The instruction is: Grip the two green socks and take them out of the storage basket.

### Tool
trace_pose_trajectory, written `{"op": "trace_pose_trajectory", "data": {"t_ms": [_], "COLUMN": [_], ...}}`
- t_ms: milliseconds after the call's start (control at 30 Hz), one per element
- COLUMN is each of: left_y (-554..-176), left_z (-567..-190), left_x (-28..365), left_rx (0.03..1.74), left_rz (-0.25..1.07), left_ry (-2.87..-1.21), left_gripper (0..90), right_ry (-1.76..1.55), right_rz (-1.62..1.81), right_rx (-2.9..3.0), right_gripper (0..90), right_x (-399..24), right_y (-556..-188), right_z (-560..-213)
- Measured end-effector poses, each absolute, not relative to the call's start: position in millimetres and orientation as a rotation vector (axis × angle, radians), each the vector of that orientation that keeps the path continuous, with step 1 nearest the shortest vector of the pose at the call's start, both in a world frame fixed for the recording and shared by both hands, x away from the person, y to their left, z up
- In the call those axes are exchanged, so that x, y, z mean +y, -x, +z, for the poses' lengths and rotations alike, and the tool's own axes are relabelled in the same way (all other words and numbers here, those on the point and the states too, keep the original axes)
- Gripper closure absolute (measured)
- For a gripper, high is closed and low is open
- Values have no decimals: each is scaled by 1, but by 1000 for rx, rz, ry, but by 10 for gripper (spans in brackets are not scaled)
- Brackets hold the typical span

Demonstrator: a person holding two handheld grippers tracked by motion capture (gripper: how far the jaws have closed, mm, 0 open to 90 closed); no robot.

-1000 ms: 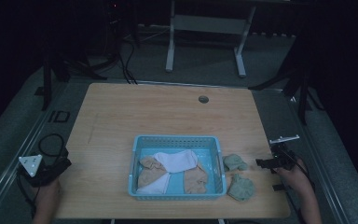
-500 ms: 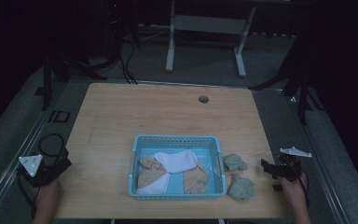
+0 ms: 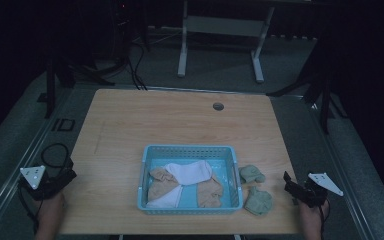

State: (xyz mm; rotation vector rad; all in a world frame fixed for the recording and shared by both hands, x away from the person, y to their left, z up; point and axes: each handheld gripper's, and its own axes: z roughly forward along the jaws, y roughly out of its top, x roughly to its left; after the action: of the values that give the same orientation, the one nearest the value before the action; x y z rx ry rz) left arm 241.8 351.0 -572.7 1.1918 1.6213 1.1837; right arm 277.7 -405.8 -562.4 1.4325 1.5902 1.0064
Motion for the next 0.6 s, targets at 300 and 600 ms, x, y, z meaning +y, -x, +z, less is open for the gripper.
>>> {"op": "trace_pose_trajectory", "data": {"t_ms": [300,600], "left_y": [-241,-241], "left_z": [-573,-573], "left_x": [351,351], "left_rx": [1617,1616], "left_rz": [1184,1183], "left_ry": [-1190,-1189], "left_gripper": [7,7], "right_ry": [-1447,-1467], "right_rz": [1069,1094], "right_rx": [1503,1460], "right_gripper": [107,108], "right_x": [-409,-414], "right_y": [-267,-265], "right_z": [-562,-563]}}
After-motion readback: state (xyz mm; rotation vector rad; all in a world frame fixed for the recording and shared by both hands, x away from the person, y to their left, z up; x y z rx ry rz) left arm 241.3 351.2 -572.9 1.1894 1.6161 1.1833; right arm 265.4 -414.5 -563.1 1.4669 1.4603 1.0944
